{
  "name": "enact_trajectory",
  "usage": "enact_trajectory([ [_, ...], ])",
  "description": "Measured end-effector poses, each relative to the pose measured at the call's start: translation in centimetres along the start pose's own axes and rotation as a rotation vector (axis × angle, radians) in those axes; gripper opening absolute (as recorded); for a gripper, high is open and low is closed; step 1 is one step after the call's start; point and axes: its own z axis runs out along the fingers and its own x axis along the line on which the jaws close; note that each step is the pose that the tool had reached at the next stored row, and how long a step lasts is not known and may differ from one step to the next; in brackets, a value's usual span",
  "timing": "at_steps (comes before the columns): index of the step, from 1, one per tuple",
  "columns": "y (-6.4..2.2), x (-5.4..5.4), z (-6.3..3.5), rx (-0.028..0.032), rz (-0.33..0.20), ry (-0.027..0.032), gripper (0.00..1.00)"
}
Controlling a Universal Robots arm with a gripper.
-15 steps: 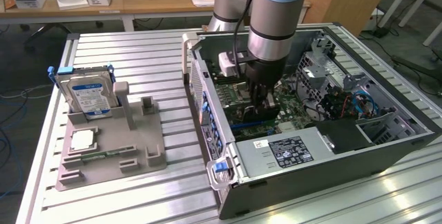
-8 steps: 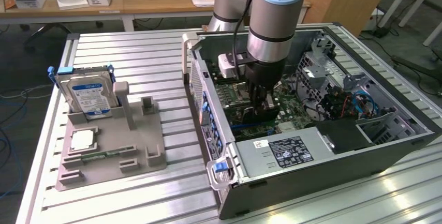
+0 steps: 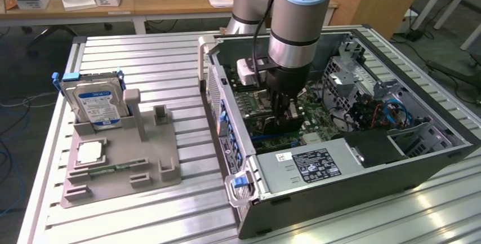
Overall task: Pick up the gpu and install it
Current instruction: 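Insert the gpu into the slot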
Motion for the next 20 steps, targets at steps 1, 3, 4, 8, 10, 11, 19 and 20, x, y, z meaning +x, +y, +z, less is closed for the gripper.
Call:
enact_trajectory([
  [1, 0.0, 0.0, 0.0, 0.0, 0.0, 0.0001, 0.26],
  [3, 0.0, 0.0, -0.01, -0.0001, 0.0, 0.0001, 0.26],
  [4, 0.01, -0.02, -0.01, -0.0001, 0.0, 0.0002, 0.26],
  [8, 0.02, -0.19, 0.0, 0.0001, -0.022, -0.0017, 0.26],
  [10, 0.02, -0.19, 0.0, 0.0002, -0.027, -0.0022, 0.26],
  [11, 0.02, -0.2, 0.0, 0.0001, -0.027, -0.0023, 0.26],
  [19, 0.03, -0.33, 0.03, 0.0002, -0.039, -0.0036, 0.26],
  [20, 0.03, -0.35, 0.04, 0.0003, -0.04, -0.0036, 0.26],
])
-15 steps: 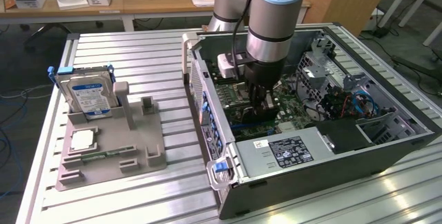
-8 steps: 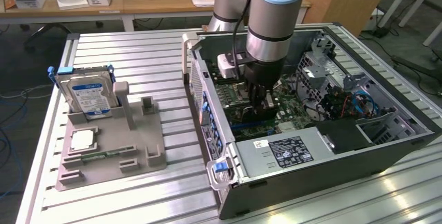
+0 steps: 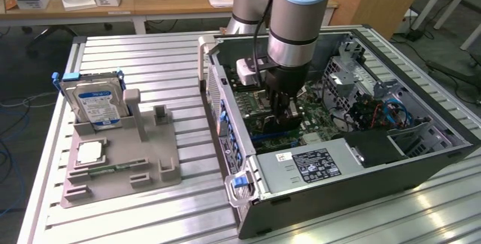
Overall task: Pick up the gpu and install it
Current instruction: 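Insert the gpu into the slot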
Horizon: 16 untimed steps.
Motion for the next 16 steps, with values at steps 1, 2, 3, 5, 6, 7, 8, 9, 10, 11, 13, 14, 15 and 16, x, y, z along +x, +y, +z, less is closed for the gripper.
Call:
enact_trajectory([
  [1, 0.0, -0.03, 0.02, 0.0, -0.001, -0.0001, 0.26],
  [2, -0.01, -0.03, 0.02, 0.0001, -0.002, -0.0001, 0.26],
  [3, 0.0, -0.03, 0.02, 0.0, -0.002, -0.0001, 0.26],
  [5, 0.0, -0.03, 0.02, 0.0, -0.002, -0.0001, 0.26],
  [6, 0.01, -0.03, 0.03, -0.0001, -0.002, 0.0, 0.26],
  [7, 0.01, -0.03, 0.08, 0.0001, -0.002, -0.0004, 0.26],
  [8, 0.03, -0.04, 0.14, 0.0001, -0.002, -0.0003, 0.26],
  [9, 0.03, -0.04, 0.17, 0.0, -0.002, -0.0001, 0.26],
  [10, 0.03, -0.04, 0.16, 0.0, -0.002, -0.0001, 0.26],
  [11, 0.03, -0.04, 0.16, -0.0001, -0.002, 0.0, 0.26],
  [13, 0.03, -0.04, 0.19, 0.0, -0.002, -0.0001, 0.26],
  [14, 0.04, -0.04, 0.24, 0.0002, -0.002, -0.0004, 0.26],
  [15, 0.04, -0.04, 0.24, 0.0, -0.002, -0.0002, 0.26],
  [16, 0.04, -0.04, 0.24, 0.0, -0.002, -0.0002, 0.26],
])
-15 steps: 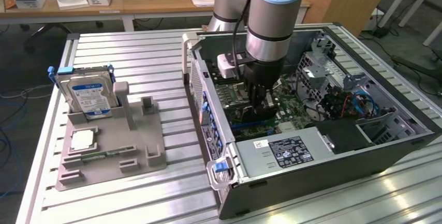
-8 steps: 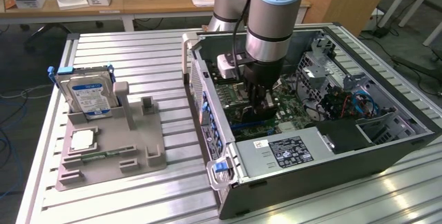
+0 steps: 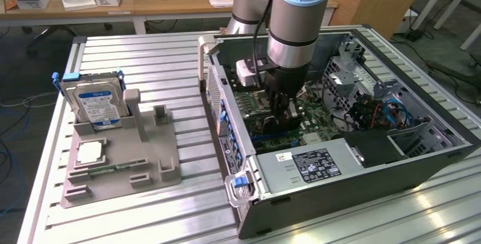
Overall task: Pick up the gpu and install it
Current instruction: 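Insert the gpu into the slot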
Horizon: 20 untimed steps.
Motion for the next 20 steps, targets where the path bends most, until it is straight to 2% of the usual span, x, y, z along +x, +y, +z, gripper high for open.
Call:
enact_trajectory([
  [20, 0.04, -0.02, 0.22, 0.0001, -0.008, -0.0011, 0.26],
])
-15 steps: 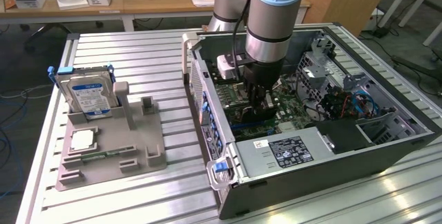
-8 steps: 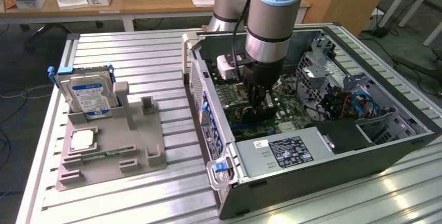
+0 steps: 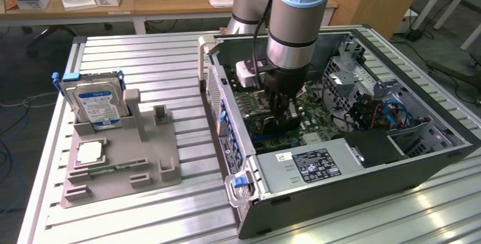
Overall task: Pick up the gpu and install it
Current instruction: 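Insert the gpu into the slot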
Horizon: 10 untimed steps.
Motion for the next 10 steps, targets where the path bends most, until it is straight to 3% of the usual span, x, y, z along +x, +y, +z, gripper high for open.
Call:
enact_trajectory([
  [10, 0.01, 0.0, 0.02, -0.0001, 0.0, 0.0002, 0.26],
])
